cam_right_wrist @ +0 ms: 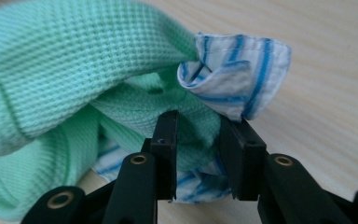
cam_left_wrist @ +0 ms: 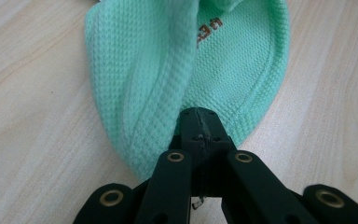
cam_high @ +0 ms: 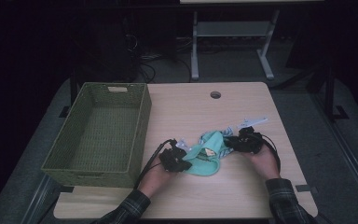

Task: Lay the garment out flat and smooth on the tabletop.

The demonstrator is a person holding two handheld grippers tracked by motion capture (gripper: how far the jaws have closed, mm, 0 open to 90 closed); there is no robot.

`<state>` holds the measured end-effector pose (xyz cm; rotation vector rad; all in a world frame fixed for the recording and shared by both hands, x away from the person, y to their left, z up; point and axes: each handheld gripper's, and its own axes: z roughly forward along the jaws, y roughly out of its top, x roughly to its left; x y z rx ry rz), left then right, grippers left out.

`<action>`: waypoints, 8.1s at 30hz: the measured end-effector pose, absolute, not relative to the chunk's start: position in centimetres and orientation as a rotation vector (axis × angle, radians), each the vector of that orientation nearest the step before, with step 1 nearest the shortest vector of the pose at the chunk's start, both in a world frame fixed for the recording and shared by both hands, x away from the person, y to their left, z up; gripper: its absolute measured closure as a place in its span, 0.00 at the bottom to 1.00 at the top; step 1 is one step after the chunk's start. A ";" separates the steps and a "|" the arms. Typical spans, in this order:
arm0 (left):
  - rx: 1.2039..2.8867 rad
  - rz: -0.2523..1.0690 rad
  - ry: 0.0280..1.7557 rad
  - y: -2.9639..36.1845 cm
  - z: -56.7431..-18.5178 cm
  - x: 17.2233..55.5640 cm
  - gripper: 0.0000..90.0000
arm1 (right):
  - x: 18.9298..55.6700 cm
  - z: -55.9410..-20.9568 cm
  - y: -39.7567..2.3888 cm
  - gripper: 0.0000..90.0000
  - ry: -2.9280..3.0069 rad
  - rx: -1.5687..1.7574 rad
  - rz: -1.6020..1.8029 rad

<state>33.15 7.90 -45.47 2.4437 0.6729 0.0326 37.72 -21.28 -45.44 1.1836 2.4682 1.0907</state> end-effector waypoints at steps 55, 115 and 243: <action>2.427 0.022 0.679 7.9 -45.6 33.2 1.00 | 42.5 -44.8 -24.7 0.96 2.388 1.226 1.005; 2.436 0.008 0.684 7.9 -45.5 33.4 1.00 | 44.6 -43.0 -16.5 0.84 2.572 1.115 1.014; 2.368 0.126 0.805 5.7 -45.7 42.1 1.00 | 38.0 -47.0 -19.6 0.98 2.549 1.130 1.078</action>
